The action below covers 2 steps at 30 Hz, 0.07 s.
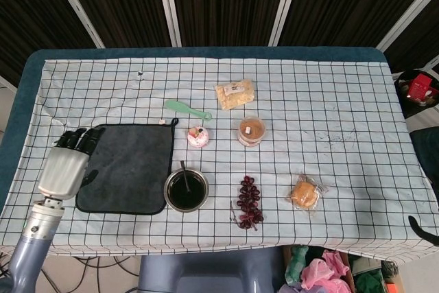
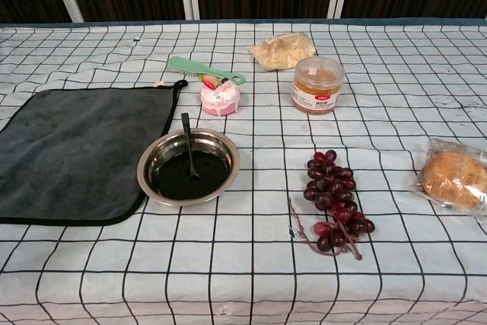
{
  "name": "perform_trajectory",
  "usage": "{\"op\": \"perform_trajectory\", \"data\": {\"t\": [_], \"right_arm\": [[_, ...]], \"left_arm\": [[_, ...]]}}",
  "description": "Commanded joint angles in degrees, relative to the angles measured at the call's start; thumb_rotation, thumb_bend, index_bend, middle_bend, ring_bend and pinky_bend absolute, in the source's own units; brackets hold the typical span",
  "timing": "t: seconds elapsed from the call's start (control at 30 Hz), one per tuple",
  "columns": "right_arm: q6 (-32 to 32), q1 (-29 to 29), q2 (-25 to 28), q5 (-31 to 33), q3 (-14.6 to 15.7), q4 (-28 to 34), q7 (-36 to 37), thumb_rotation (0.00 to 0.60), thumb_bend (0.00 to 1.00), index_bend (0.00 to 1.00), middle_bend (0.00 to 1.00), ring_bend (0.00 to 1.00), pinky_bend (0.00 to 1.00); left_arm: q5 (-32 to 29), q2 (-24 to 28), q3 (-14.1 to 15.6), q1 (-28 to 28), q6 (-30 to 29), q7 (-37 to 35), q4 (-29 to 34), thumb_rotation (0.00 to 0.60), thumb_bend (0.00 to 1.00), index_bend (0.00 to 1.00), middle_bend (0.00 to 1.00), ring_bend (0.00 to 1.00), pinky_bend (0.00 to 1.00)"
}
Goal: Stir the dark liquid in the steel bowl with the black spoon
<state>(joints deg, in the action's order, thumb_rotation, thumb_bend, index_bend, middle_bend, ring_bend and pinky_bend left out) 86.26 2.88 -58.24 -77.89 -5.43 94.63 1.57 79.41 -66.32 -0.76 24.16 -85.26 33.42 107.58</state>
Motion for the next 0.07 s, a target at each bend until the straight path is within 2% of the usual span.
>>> {"op": "perform_trajectory", "data": {"t": [0.03, 0.07], "right_arm": [[0.61, -0.22, -0.48, -1.43, 0.23, -0.6, -0.32, 0.6, 0.23, 0.06, 0.01, 0.04, 0.21], [0.89, -0.22, -0.59, -1.84, 0.26, -0.81, -0.27, 0.6, 0.23, 0.06, 0.01, 0.04, 0.21]], "left_arm": [[1.05, 8.09, 4.49, -8.28, -1.51, -19.46, -2.21, 0.6, 0.13, 0.1, 0.14, 0.09, 0.14], [1.87, 8.4, 5.04, -8.85, -1.43, -21.24, -3.14, 0.6, 0.13, 0.1, 0.13, 0.08, 0.12]]}}
